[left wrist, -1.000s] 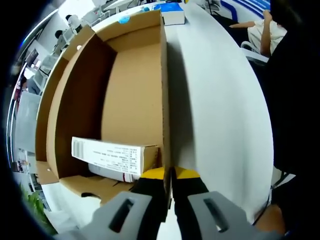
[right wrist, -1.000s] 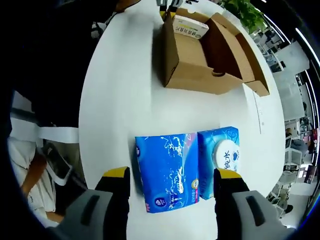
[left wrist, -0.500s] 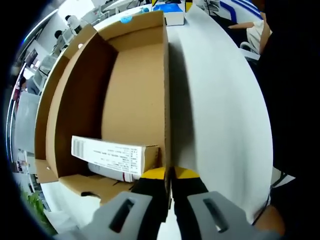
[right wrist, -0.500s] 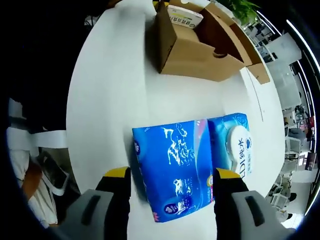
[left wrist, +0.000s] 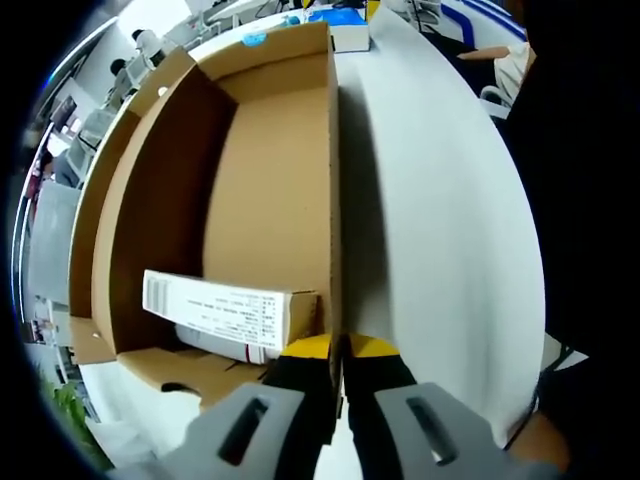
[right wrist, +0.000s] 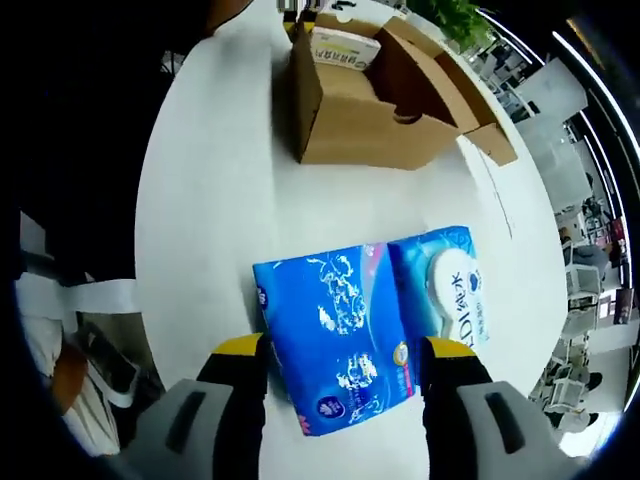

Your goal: Operate the shoe box by opening the lid, removing the specified soft item, and placing it in the target area until the item is outside and the box remains undamaged.

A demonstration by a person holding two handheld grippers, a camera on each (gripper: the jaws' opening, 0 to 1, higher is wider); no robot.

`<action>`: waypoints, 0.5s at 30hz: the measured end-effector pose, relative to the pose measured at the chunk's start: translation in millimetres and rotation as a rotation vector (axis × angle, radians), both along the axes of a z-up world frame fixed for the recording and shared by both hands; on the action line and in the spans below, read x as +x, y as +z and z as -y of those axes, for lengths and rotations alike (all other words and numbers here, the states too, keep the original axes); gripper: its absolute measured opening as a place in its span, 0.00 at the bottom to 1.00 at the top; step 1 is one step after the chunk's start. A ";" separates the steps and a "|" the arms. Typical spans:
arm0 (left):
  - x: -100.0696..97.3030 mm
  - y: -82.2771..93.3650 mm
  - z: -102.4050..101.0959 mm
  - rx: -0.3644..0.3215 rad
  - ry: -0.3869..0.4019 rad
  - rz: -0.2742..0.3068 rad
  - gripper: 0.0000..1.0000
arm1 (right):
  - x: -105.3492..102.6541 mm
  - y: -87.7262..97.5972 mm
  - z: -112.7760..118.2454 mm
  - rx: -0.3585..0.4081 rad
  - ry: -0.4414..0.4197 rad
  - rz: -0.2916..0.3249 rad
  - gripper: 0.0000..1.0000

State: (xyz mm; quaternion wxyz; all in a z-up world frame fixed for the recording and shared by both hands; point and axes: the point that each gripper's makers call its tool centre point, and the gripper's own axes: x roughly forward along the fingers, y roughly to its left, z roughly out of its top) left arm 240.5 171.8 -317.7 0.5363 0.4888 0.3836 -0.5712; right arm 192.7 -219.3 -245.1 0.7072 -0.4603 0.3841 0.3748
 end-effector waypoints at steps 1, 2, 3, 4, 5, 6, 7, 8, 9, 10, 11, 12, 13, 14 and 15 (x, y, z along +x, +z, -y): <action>-0.1 -0.1 0.0 0.002 -0.001 0.000 0.02 | 4.8 12.6 -7.3 0.005 0.018 0.026 0.62; -0.1 -0.2 -0.2 0.003 -0.002 0.000 0.02 | 7.7 20.3 -13.3 0.013 0.032 0.039 0.62; -0.1 -0.2 -0.2 0.003 -0.003 0.000 0.02 | 9.4 24.1 -16.4 0.017 0.039 0.046 0.62; -0.2 -0.2 -0.2 0.003 -0.003 0.000 0.02 | 11.0 27.8 -19.6 0.022 0.045 0.052 0.62; -0.2 -0.2 -0.3 0.004 -0.004 0.000 0.02 | 11.9 29.6 -21.4 0.023 0.051 0.055 0.62; -0.2 -0.2 -0.3 0.004 -0.004 0.000 0.02 | 12.9 31.4 -23.1 0.024 0.056 0.058 0.62; -0.2 -0.3 -0.3 0.004 -0.006 0.000 0.02 | 15.1 33.3 -27.7 0.026 0.067 0.063 0.62; -0.2 -0.3 -0.3 0.005 -0.007 0.000 0.02 | 17.3 35.2 -32.3 0.027 0.079 0.067 0.62; -0.3 -0.4 -0.4 0.005 -0.009 0.000 0.02 | 19.5 37.1 -36.8 0.028 0.091 0.071 0.62; -0.3 -0.4 -0.4 0.004 -0.009 -0.001 0.02 | 32.2 47.6 -63.2 0.036 0.159 0.095 0.62; -0.7 -0.1 0.0 -0.005 -0.009 -0.007 0.02 | 48.4 60.4 -97.0 0.044 0.246 0.124 0.62; -0.9 -0.2 0.0 -0.007 -0.010 -0.006 0.02 | 65.6 73.0 -132.7 0.053 0.338 0.152 0.62; -0.8 -0.3 0.0 -0.006 -0.009 -0.005 0.02 | 81.3 82.9 -165.1 0.060 0.420 0.173 0.62; -0.8 -0.2 -0.2 -0.008 -0.009 -0.005 0.02 | 92.7 87.7 -188.8 0.063 0.479 0.182 0.62; -0.9 0.0 -0.1 -0.012 -0.011 -0.005 0.02 | 98.6 86.8 -201.1 0.064 0.506 0.177 0.62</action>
